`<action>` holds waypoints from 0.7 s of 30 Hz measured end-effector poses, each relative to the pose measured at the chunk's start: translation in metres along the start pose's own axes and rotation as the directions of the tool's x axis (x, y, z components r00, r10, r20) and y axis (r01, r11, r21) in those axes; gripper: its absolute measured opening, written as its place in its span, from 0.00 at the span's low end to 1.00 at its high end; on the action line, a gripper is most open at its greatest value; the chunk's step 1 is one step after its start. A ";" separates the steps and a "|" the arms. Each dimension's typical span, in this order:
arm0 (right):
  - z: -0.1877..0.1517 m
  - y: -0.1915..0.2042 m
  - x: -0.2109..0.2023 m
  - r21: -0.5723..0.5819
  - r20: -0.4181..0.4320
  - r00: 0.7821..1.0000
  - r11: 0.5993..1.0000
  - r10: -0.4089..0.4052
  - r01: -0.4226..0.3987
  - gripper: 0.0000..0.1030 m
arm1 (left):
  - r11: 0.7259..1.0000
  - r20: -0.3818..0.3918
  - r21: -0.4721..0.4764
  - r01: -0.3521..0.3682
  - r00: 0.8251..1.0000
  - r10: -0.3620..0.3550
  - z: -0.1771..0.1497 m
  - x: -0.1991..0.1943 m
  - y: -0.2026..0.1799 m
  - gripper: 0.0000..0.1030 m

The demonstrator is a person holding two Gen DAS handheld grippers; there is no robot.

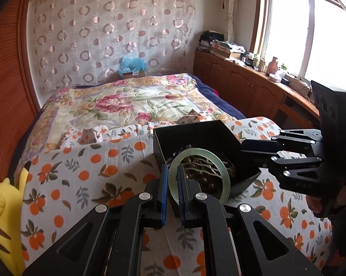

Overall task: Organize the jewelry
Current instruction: 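Lower the bangle and brooch into the box and open both grippers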

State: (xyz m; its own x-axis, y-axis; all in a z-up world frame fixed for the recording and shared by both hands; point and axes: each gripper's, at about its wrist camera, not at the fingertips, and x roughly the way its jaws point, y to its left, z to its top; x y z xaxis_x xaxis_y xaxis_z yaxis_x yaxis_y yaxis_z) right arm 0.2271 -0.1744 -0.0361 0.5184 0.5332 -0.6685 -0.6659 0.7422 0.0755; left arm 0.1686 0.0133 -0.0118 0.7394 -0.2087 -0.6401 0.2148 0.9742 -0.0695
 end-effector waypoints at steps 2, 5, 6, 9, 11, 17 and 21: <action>0.000 -0.002 0.000 0.003 0.002 1.000 1.000 -0.004 0.004 0.26 | 1.000 -0.004 0.002 0.002 1.000 -0.002 0.003 0.006 0.001 0.07; 0.000 -0.008 -0.003 0.017 0.011 1.000 1.000 -0.017 0.017 0.26 | 1.000 -0.007 0.005 0.006 1.000 -0.006 0.008 0.013 0.000 0.07; -0.001 -0.011 -0.005 0.027 0.014 1.000 0.999 -0.020 0.020 0.26 | 1.000 -0.008 0.009 0.010 1.000 -0.010 0.011 0.017 -0.001 0.07; -0.005 -0.017 -0.007 0.048 0.015 0.999 0.998 -0.033 0.032 0.26 | 1.000 -0.013 0.018 0.018 1.000 -0.017 0.018 0.027 -0.005 0.07; -0.008 -0.020 -0.007 0.055 0.012 0.999 0.998 -0.042 0.041 0.26 | 1.000 -0.019 0.022 0.021 1.000 -0.021 0.021 0.035 -0.008 0.07; -0.014 -0.026 -0.007 0.078 0.010 0.998 0.995 -0.056 0.055 0.26 | 0.999 -0.037 0.040 0.034 0.999 -0.032 0.031 0.055 -0.016 0.07; -0.015 -0.029 -0.006 0.088 0.009 0.998 0.994 -0.062 0.061 0.26 | 0.998 -0.046 0.044 0.044 0.998 -0.042 0.034 0.063 -0.020 0.07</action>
State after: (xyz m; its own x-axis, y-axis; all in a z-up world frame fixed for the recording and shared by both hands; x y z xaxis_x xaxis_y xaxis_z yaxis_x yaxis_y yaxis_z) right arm 0.2353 -0.2051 -0.0454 0.5633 0.4900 -0.6653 -0.5835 0.8060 0.0996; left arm 0.2321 -0.0218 -0.0248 0.6996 -0.2448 -0.6713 0.2750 0.9594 -0.0633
